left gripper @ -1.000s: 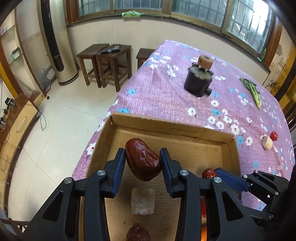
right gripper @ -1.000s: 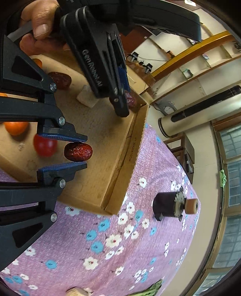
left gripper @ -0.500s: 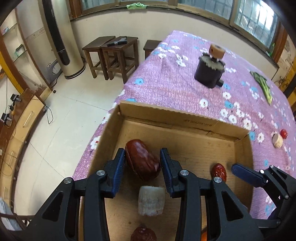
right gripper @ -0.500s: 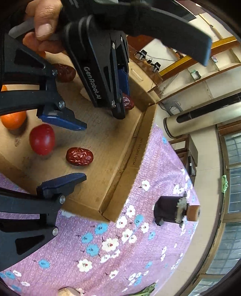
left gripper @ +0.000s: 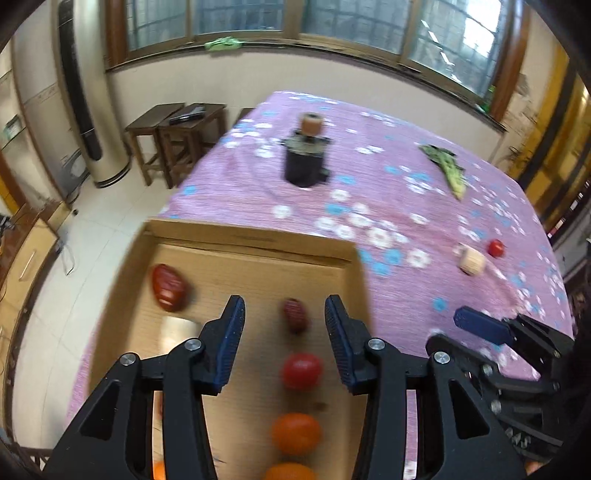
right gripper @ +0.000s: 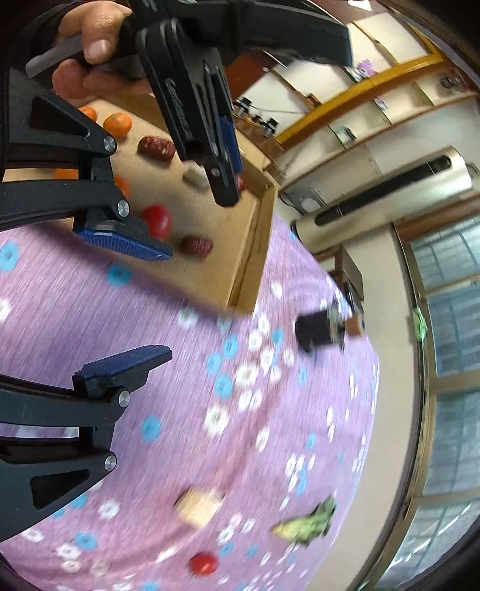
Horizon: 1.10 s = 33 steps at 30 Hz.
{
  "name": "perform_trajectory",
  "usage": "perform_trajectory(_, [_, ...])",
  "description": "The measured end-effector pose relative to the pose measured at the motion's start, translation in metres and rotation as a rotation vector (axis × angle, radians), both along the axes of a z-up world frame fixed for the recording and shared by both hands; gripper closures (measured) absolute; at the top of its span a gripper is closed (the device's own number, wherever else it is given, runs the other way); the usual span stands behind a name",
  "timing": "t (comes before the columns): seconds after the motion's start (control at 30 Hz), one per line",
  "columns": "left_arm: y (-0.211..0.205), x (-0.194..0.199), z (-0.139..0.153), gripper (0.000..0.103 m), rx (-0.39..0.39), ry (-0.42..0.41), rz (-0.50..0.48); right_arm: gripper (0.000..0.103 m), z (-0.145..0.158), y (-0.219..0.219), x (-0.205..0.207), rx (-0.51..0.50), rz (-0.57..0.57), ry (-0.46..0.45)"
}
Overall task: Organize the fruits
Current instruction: 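Open the left tool to drop its date while the right tool releases its date, then withdraw both tools from the tray toward the last items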
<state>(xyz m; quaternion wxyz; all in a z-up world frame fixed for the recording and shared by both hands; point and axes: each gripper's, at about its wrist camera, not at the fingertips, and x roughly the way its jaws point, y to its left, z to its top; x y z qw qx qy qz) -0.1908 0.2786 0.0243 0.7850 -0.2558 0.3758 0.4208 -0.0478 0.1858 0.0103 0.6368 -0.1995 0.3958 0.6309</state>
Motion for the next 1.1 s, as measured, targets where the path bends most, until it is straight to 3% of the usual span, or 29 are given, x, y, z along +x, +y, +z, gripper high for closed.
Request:
perform_trajectory(0.63, [-0.070,0.090,-0.003,0.060,-0.035,-0.007,-0.189,0.053,-0.013,-0.078,0.108,-0.025,-0.214,0.019])
perform_trajectory(0.9, [-0.076,0.125,-0.014,0.060,-0.076,-0.019,-0.226,0.053,-0.018,-0.084,0.155,-0.022,-0.305,0.019])
perform_trajectory(1.1, [-0.073,0.167,-0.025,0.060,-0.086,-0.045,-0.261,0.053,-0.018,-0.062,0.199,-0.009,-0.407,0.011])
